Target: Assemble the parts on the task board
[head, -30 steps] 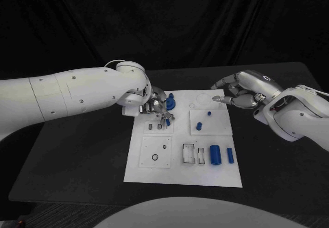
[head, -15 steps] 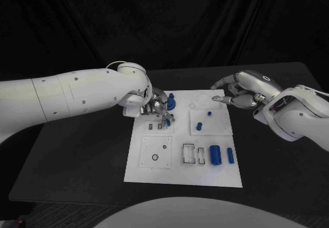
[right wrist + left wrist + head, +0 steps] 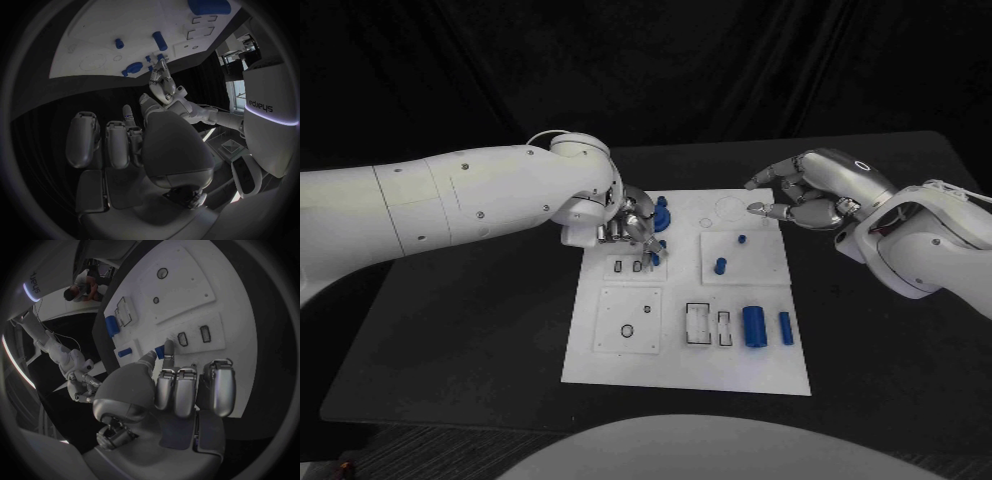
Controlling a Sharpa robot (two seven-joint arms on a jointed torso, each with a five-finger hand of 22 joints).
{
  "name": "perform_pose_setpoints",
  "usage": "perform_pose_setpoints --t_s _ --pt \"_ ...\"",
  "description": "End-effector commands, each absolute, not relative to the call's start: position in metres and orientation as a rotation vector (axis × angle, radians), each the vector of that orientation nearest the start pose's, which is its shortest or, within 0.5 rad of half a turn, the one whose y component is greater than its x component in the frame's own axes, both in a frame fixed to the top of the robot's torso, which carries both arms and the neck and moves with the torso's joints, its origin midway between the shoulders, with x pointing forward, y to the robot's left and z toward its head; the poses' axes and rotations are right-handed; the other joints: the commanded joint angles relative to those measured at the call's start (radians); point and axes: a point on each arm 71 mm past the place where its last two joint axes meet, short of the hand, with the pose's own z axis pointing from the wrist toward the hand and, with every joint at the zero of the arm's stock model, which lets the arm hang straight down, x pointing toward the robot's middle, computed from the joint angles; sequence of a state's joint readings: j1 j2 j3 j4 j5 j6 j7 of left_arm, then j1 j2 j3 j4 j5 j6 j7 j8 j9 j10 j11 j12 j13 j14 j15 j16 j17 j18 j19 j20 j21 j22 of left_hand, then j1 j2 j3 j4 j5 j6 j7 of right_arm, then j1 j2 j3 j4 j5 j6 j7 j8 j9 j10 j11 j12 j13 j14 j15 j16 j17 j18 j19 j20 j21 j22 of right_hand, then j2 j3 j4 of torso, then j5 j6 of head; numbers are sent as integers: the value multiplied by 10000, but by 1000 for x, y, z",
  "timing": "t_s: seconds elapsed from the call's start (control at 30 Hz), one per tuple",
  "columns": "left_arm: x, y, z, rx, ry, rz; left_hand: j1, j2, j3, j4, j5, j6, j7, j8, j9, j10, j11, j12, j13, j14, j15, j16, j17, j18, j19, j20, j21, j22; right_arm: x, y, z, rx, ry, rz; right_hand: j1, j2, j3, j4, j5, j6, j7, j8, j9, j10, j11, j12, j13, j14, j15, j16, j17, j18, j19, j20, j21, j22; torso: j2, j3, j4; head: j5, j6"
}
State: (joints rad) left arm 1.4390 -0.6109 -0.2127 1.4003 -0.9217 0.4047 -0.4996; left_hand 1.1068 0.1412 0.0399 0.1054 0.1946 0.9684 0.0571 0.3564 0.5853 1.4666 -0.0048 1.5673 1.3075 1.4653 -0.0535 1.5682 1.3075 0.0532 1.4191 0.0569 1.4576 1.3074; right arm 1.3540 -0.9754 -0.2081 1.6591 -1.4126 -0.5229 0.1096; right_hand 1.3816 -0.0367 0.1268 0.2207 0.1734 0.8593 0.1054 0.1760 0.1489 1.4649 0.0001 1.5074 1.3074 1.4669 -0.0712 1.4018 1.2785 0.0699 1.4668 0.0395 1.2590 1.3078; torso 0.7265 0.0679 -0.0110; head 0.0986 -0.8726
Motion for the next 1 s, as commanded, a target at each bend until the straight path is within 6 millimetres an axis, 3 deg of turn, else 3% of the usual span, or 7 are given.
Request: perform_pose_setpoints --t_s 0.03,0.6,1.0 --pt "497 134 -187 1565 25399 -4708 132 -22 195 -127 124 106 -4 -118 44 1042 -62 34 2633 1055 -42 26 2633 2 -98 -12 -67 724 455 -218 -149 -2811 14443 7908 -70 5 -66 -3 -53 -49 33 -30 -9 429 61 -40 1570 533 85 -43 -14 -60 49 59 -57 1788 -1 0 8 3 0" --pt "499 136 -188 1506 25428 -4700 159 -109 789 -507 537 146 -12 -322 190 1042 -78 34 2633 1055 -57 26 2633 5 -105 -26 -111 736 456 -220 -150 -2789 14561 7831 -30 32 -46 -44 -18 -39 34 -38 -18 411 64 -60 1541 525 87 -62 -45 -54 37 62 -87 1780 -14 -6 2 18 0" --pt "500 138 -189 1443 25448 -4671 14 -315 1672 -984 1087 146 5 -546 392 1042 -70 34 2633 1055 -53 26 2633 11 -115 -28 -164 758 456 -220 -152 -2778 14696 7789 -14 43 -38 -61 -6 -34 37 -41 -22 389 66 -84 1505 520 89 -76 -68 -50 29 63 -108 1774 -9 2 -3 52 0"
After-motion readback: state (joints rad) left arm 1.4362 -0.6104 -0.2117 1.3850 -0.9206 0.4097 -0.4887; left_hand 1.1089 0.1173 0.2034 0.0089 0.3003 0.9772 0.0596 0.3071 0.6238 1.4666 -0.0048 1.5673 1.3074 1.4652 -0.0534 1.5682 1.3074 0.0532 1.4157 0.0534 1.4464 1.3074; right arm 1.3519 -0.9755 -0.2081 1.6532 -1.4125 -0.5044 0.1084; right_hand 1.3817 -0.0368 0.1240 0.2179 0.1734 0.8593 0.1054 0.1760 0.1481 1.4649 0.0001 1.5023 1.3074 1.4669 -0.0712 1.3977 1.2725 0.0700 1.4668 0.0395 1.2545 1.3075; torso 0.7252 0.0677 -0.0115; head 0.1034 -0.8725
